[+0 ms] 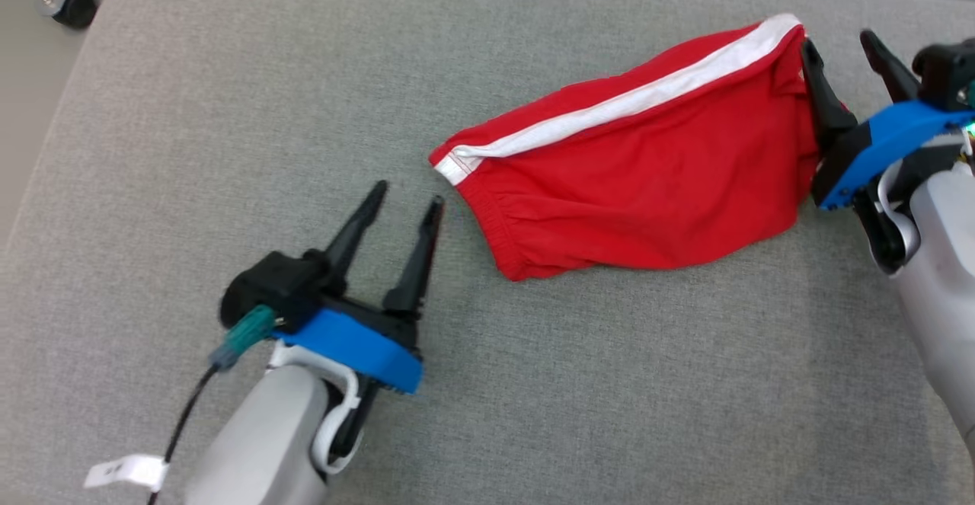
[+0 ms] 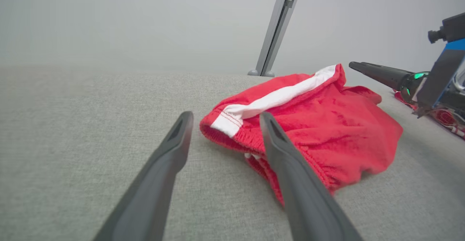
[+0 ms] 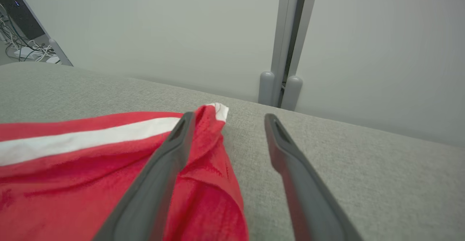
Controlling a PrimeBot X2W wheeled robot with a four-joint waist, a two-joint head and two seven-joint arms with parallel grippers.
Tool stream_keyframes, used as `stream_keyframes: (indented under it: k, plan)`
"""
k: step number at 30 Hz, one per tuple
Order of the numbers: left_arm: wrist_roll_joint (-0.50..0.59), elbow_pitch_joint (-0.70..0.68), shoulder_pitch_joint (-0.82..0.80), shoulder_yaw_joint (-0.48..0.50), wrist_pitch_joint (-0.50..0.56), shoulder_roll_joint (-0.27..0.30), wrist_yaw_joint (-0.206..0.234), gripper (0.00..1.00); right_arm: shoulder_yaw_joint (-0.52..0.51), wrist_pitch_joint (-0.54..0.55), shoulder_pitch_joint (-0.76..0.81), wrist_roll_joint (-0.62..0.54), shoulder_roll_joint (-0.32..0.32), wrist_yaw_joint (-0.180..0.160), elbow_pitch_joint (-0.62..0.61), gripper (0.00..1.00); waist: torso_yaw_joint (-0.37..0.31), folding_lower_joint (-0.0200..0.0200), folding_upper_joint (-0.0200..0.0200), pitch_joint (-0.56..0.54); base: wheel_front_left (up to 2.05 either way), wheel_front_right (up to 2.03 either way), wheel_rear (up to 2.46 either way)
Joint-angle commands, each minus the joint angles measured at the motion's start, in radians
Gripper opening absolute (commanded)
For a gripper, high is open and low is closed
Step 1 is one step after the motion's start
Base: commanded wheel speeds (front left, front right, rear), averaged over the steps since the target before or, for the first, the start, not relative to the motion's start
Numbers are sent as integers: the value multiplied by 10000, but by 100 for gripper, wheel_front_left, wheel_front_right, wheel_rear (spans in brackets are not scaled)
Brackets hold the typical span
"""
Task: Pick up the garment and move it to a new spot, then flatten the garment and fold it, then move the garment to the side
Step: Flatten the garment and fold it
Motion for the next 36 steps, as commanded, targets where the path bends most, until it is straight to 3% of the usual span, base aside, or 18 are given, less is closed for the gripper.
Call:
stream_keyframes:
  k: [1, 11, 18, 19, 20, 21, 29, 36]
  plan:
    - [220, -212, 192, 442, -29, 60, 102, 100, 122, -16, 238, 95, -119, 1, 130, 100, 40, 0, 0, -49, 0, 0, 0]
    - [1630, -1565, 1186, 3300, -27, -528, 314, 100, 687, 812, 449, 784, -391, 1, 744, 100, 459, 0, 0, -81, 0, 0, 0]
    - [2218, -1842, 1431, 4156, -27, -951, 156, 100, 1015, 1347, 430, 1029, -323, 1, 1121, 100, 625, 0, 0, -55, 0, 0, 0]
    - [2277, -1854, 1462, 4243, -28, -1013, 123, 100, 1079, 1463, 451, 1075, -271, 1, 1157, 81, 635, 0, 0, -54, 0, 0, 0]
    - [2344, -1853, 1489, 4324, -28, -1057, 100, 100, 1132, 1508, 468, 1171, -208, 3, 1120, 31, 634, 0, 0, -57, 0, 0, 0]
    - [2406, -1846, 1503, 4377, -28, -1088, 84, 100, 1163, 1529, 470, 1264, -178, 3, 1070, 0, 624, 0, 0, -64, 0, 0, 0]
    - [2732, -1616, 1680, 4560, -28, -1248, -31, 100, 1137, 1109, 802, 2317, -10, 1, 635, 0, 252, 0, 0, -472, 0, 0, 0]
    - [2889, -1494, 2070, 4860, -28, -1292, -79, 100, 1015, 350, 2273, 3564, 60, 1, -358, 0, -532, 0, 0, -1267, 0, 0, 0]
